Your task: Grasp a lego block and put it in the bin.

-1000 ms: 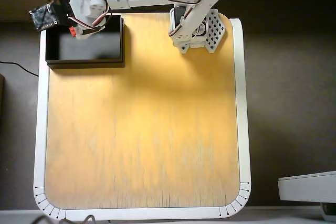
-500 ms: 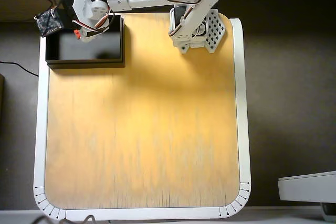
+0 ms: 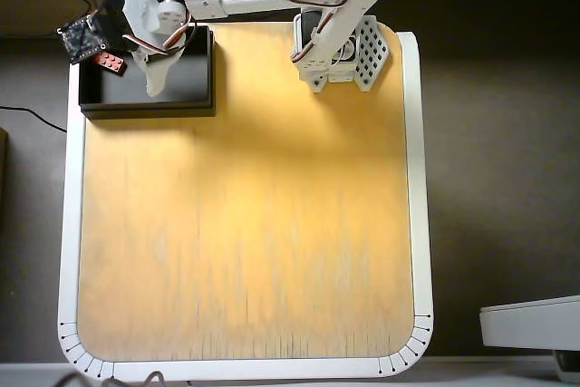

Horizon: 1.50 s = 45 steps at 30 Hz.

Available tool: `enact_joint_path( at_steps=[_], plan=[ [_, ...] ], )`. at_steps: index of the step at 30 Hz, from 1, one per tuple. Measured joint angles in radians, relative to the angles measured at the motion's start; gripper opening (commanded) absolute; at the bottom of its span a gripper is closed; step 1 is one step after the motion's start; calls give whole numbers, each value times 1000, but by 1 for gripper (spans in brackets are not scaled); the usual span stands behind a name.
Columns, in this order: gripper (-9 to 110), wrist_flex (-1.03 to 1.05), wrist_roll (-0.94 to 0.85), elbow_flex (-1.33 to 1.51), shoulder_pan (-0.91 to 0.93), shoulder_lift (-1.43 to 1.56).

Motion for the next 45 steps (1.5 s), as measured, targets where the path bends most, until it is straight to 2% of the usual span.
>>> enact_joint_path(
  at_steps=[3,5,7,9,15,25,32,37,45],
  plan=[
    [36,0,12,0,0,21],
    [29,0,25,0,0,43],
    [17,-11,25,0,-5,67],
    [8,-37,-20,0,-25,95],
    [1,-78,-210,0,-133,210],
    [0,-80,-456,0,-390,382],
    [0,-80,-558,0,-706,479],
    [0,-100,-571,77,-959,569],
    [0,-178,-572,350,-1312,827]
  ],
)
